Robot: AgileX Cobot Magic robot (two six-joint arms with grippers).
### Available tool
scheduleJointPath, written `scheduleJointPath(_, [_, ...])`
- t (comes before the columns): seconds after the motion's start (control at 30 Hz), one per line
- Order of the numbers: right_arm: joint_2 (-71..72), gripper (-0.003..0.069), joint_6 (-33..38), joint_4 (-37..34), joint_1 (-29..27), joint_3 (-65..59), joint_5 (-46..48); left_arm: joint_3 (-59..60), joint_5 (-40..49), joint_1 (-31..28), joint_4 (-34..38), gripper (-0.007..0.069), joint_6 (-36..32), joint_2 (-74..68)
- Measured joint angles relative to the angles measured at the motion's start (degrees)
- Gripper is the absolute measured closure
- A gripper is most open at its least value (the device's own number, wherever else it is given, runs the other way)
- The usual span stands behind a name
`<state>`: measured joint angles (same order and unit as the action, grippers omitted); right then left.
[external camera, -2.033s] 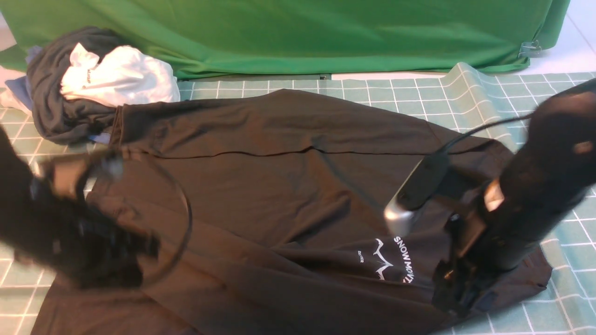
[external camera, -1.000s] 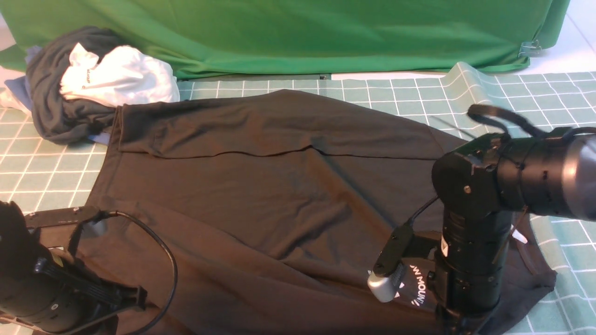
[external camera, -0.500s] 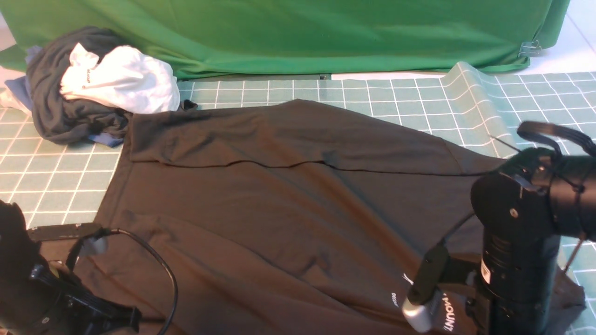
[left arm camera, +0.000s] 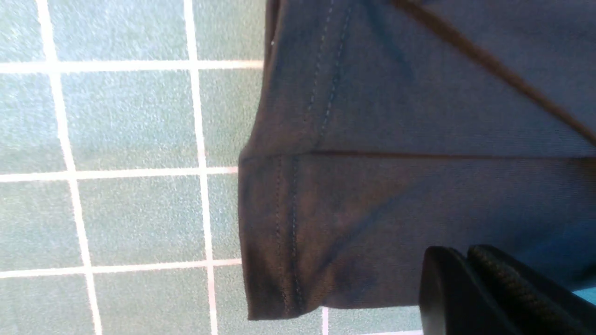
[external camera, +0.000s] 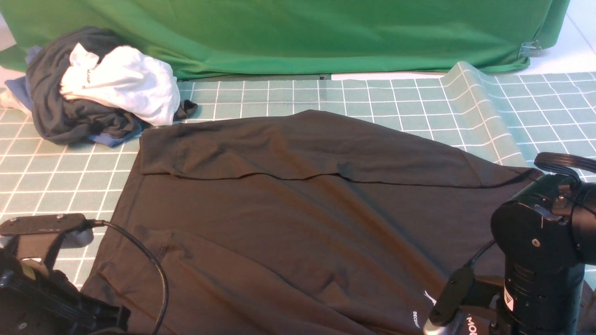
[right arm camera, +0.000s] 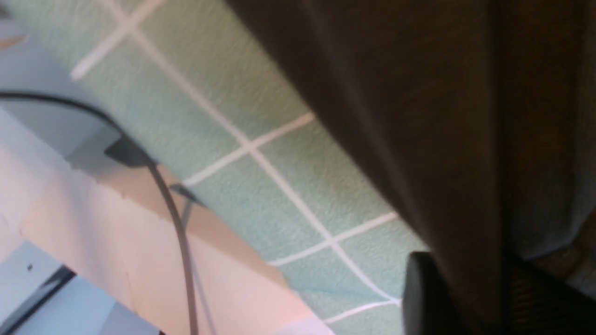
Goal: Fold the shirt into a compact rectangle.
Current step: 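Grab the top left corner of the dark shirt with the left gripper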
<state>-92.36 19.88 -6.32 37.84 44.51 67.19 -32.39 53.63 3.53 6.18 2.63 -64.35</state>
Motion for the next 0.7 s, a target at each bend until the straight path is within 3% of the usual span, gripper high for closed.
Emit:
scheduleJointPath(0.1, [1.0,0.0253,-2.0,0.2,0.0,0.1,0.8,-1.6,0.3,0.0,0.0,0.0613,1.4,-0.1])
scheduleJointPath(0.17, [2.2,0.0200,-3.3,0.4,0.0,0.7,1.8,-2.9,1.1,0.0,0.1,0.0613,1.5,-0.5])
scheduleJointPath(0.23, [4.0,0.0193,-5.1,0.6,0.0,1.8,2.0,-3.9,1.4,0.0,-0.5,0.0613,1.6,-1.0])
scheduleJointPath(0.47, [17.3,0.0325,-7.8,0.7,0.0,8.6,1.9,-7.8,-0.9,-2.8,-2.4,0.0610,7.2,-4.6])
scheduleJointPath(0.6, [24.0,0.0421,-8.0,0.7,0.0,10.1,0.4,-11.9,-2.7,-3.1,-1.1,0.0590,4.9,-10.2])
scheduleJointPath(0.7, [26.7,0.0446,-8.9,0.8,0.0,10.2,-0.5,-14.6,-4.0,-3.1,0.2,0.0544,1.5,-14.2])
